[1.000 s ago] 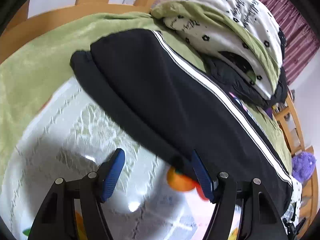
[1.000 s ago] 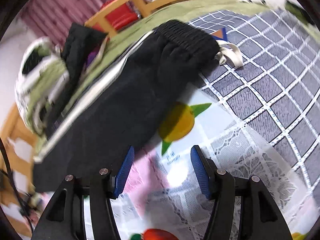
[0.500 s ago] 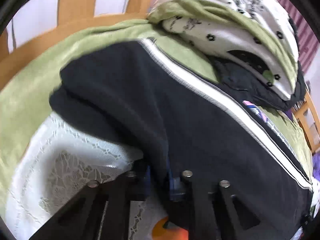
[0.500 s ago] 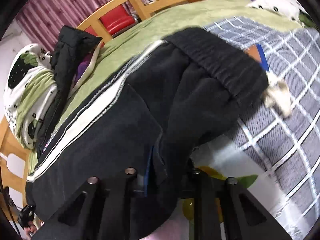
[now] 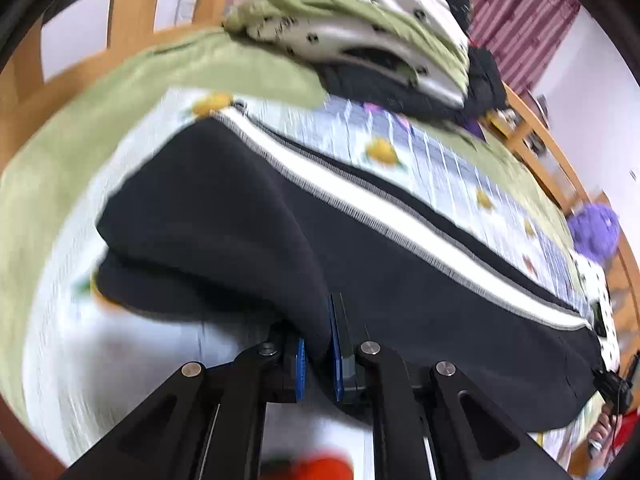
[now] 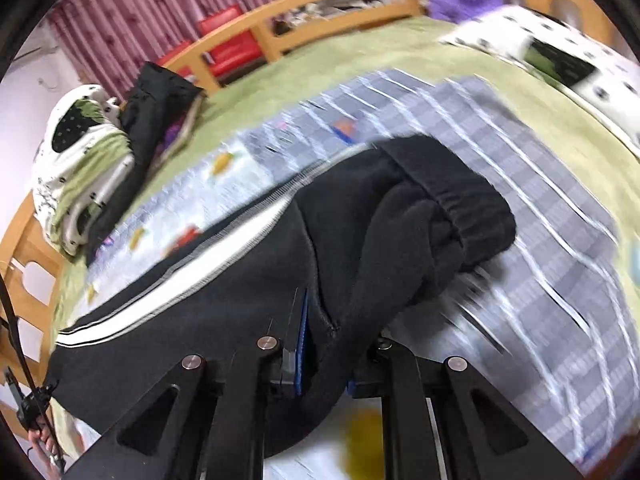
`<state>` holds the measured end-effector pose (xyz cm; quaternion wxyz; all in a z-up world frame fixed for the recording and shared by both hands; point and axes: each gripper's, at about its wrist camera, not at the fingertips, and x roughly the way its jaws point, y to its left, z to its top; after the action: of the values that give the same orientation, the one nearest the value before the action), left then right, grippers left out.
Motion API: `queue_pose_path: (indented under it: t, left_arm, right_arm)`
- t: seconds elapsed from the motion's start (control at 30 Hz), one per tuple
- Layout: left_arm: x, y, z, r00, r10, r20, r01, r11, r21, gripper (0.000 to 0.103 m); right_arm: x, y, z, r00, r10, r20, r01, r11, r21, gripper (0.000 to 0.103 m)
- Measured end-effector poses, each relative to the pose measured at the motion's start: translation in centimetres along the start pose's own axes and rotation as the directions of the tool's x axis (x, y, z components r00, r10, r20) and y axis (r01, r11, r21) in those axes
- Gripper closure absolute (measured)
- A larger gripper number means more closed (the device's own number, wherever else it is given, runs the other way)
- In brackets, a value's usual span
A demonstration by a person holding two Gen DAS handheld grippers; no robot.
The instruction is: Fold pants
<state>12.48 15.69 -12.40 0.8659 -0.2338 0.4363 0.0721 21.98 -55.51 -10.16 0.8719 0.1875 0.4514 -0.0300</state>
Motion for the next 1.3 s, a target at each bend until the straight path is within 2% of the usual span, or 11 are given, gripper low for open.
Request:
queue_pose_path:
  t: [0.07,0.2,0.23,0.33,0.47,0.67,0.9,0.97,1.03,1.17,1.3]
  left_arm:
    - [-0.6,0.0,-2.4,1.0,0.006,-0.013,-0.006,0.999,0.043,0.091]
    - [-2.0,0.8,-3.7,0.997,0.052,-0.051,-0.05,0.998,0.033,0.076]
    - [-2.8,1.3,-3.7,0.996,0.064,-0.057,-0.063,0.998,0.02,0.069]
    - [-6.1,3.0,-3.8,0.995,0.098,0.013,-0.097,0.995,-0.021,0.052]
    - [-7.7,5.5,-3.2,0.995,0.079,0.059,-0.075,0.995,-0.072,0.049]
    - [-5.9,7.6,-1.6,0.994,0.052,0.099,-0.038,0.99,-0.139,0.05]
    - [-0.5,11.1,-0.8,0.994,0.104,0.02,-0.094,0.953,-0.29,0.051]
    - [-0.2,11.6,-0.7,0.995,0.09,0.051,-0.07,0.947,-0.313,0.06]
    - [0.0,11.9,0.0,0.995,0.091,0.038,-0.075,0.953,-0.293,0.099]
    - [-4.1,12.8,0.3,0.991,-0.006,0.132,0.043,0.961,-0.275,0.099]
    - [-3.7,13.6,-1.1,0.996,0.019,0.091,0.004,0.968,-0.25,0.099]
  right_arm:
    - [-0.6,-2.9,-2.1,0.999,-0.032,-0.01,0.032,0.999,0.028,0.085]
    - [-0.3,-6.5,-5.0,0.997,-0.042,-0.07,0.05,0.993,0.107,0.072]
    - [-0.8,-6.7,-5.6,0.995,-0.064,-0.071,0.071,0.991,0.111,0.065]
    - [-3.7,-5.8,-7.0,0.993,-0.114,-0.028,0.115,0.992,0.056,0.065]
    - [-6.3,-4.0,-7.5,0.994,-0.11,0.012,0.11,0.994,0.028,0.065]
    - [-7.9,0.0,-7.7,0.997,-0.073,0.024,0.073,0.997,-0.005,0.065]
    - [-8.6,4.2,-8.8,0.996,-0.087,0.01,0.088,0.995,-0.044,0.065]
    - [-8.6,5.2,-9.0,0.996,-0.091,0.008,0.092,0.994,-0.053,0.065]
    - [-8.4,5.9,-9.2,0.996,-0.092,0.009,0.092,0.994,-0.057,0.065]
    - [-7.8,7.6,-9.4,0.996,-0.086,-0.004,0.085,0.994,-0.075,0.065]
    - [-7.8,8.6,-9.8,0.997,-0.074,0.011,0.075,0.993,-0.093,0.065]
